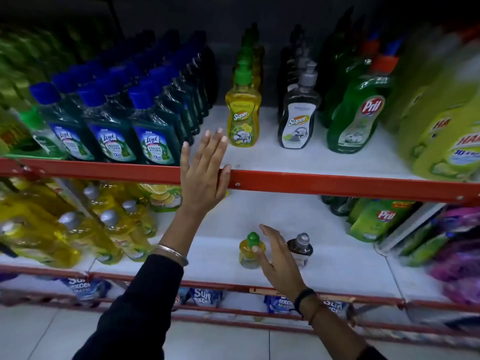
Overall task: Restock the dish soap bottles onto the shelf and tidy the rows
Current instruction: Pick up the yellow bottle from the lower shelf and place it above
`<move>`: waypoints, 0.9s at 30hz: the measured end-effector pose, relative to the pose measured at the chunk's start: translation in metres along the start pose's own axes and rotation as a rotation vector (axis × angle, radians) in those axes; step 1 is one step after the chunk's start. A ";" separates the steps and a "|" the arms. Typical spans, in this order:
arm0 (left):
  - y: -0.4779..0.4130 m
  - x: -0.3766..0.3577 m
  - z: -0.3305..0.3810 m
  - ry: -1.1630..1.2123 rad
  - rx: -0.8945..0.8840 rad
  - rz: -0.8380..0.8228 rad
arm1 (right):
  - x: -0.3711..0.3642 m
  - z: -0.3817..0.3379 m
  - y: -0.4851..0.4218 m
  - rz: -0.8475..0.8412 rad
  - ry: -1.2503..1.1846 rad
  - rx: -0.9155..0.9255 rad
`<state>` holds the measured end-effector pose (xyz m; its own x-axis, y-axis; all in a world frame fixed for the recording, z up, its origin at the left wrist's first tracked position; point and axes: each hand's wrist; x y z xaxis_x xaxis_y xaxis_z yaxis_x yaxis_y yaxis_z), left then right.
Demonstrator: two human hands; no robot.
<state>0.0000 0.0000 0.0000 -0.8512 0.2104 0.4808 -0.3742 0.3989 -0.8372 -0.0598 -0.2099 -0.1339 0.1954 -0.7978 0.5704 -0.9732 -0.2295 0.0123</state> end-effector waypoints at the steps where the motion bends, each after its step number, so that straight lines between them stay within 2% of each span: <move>1: 0.001 -0.004 -0.001 -0.067 0.005 0.014 | -0.005 0.006 -0.003 -0.019 -0.019 -0.040; 6: 0.000 -0.020 -0.001 -0.186 0.010 0.060 | -0.024 0.023 -0.017 -0.172 -0.060 -0.238; 12: 0.001 -0.023 -0.005 -0.253 -0.016 0.066 | -0.032 0.033 -0.029 -0.121 -0.056 -0.284; 18: 0.000 -0.021 -0.006 -0.268 0.003 0.037 | -0.015 0.021 -0.026 -0.033 -0.174 -0.207; 22: -0.001 -0.017 -0.004 -0.233 0.014 0.016 | 0.022 -0.011 -0.014 -0.025 -0.358 -0.146; 27: -0.006 -0.011 0.003 -0.163 0.097 0.001 | 0.071 -0.061 -0.001 0.060 -0.444 -0.006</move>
<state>0.0103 -0.0078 -0.0009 -0.8972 0.0600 0.4375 -0.4001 0.3087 -0.8629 -0.0527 -0.2326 -0.0432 0.1706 -0.9718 0.1625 -0.9848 -0.1736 -0.0045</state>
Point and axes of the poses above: each hand's wrist, its own y-axis away from the middle knuckle, its own x-axis out of the back of the hand, z = x × y, and after that the axes turned 15 degrees about -x, right-handed
